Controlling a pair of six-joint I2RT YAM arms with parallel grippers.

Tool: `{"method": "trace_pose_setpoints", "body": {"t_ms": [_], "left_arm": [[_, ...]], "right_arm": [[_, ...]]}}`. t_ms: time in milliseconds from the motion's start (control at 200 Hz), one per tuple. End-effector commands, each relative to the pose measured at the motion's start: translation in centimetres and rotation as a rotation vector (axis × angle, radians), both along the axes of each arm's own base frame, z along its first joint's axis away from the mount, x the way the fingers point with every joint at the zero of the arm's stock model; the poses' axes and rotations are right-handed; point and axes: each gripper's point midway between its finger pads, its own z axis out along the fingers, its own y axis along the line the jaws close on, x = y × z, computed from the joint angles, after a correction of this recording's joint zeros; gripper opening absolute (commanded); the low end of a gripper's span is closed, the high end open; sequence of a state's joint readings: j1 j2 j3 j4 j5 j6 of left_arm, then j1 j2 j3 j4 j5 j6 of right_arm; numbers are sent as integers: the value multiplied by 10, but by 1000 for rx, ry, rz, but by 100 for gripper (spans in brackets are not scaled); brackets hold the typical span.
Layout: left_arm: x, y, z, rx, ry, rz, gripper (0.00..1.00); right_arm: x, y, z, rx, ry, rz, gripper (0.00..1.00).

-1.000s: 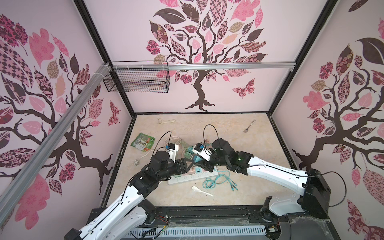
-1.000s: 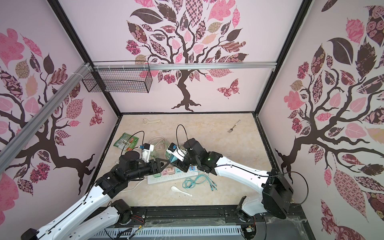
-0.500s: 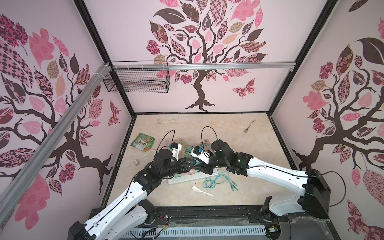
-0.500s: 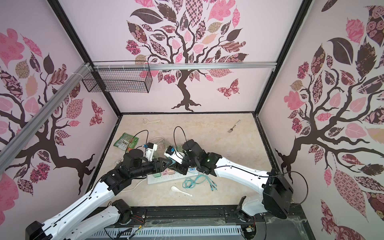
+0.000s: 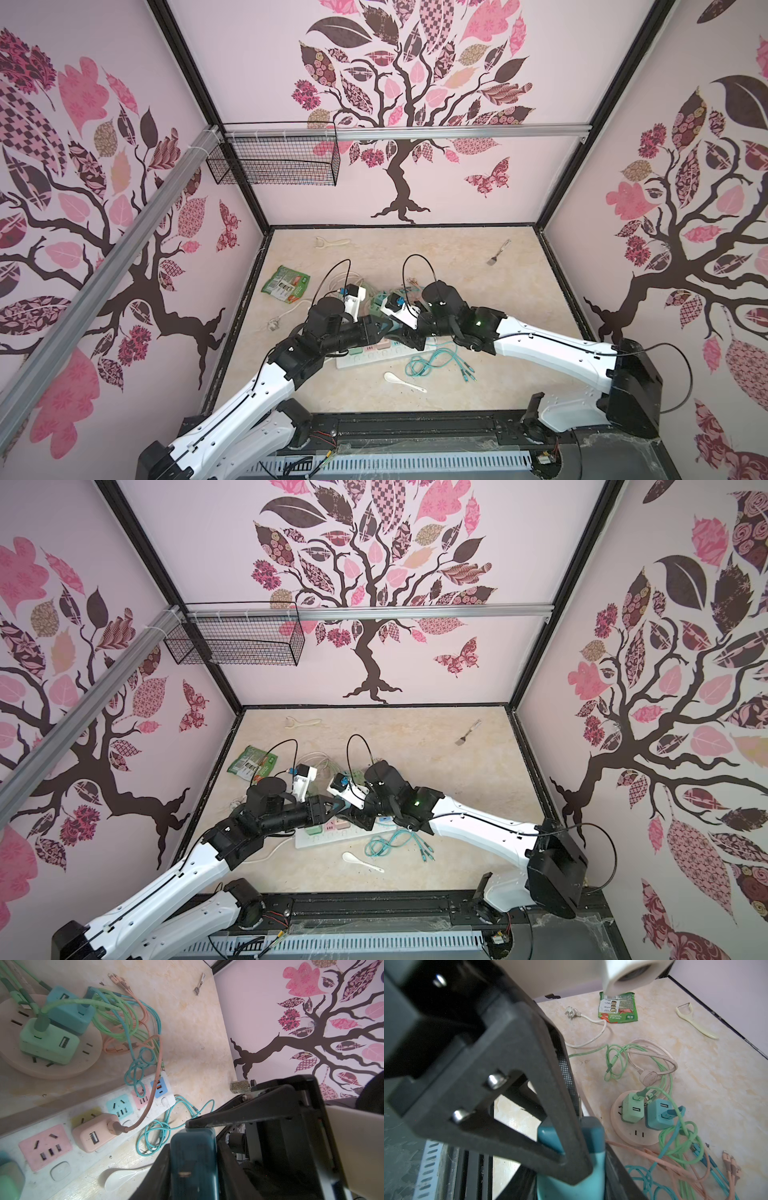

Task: Insert the plug
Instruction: 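Close the left gripper on the teal charger held by the right gripper, then raise the teal charger with both grippers and turn it prongs upward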

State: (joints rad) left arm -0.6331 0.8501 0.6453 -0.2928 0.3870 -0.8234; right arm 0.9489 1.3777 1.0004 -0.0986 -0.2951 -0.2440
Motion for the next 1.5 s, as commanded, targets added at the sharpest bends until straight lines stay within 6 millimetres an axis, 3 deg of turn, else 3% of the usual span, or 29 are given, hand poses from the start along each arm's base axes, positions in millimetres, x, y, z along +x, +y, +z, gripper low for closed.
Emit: {"method": "trace_pose_setpoints", "body": {"t_ms": [0,200,325,635,865,1055,1266,1496], "left_arm": [[-2,-3,5,-8,-6,-27,30],[-3,-5,6,-13,-1,-40,13],[-1,-3,7,-8,-9,-23,1],[8,17,8,26,-82,87,0],[14,18,13,20,-135,107,0],[25,12,47,-80,-287,117,0],[28,1,89,-209,-477,82,0],[25,-5,113,-296,-581,47,0]], "right_arm": [[2,-1,28,69,-68,-17,29],[7,-2,26,72,-75,-51,33],[10,-3,24,82,-55,-80,43],[2,-22,37,130,16,-156,67],[-12,-37,64,298,176,-148,71],[-21,-52,91,555,361,-112,72],[-32,-53,111,749,486,-41,74],[-31,-50,122,884,572,2,74]]}}
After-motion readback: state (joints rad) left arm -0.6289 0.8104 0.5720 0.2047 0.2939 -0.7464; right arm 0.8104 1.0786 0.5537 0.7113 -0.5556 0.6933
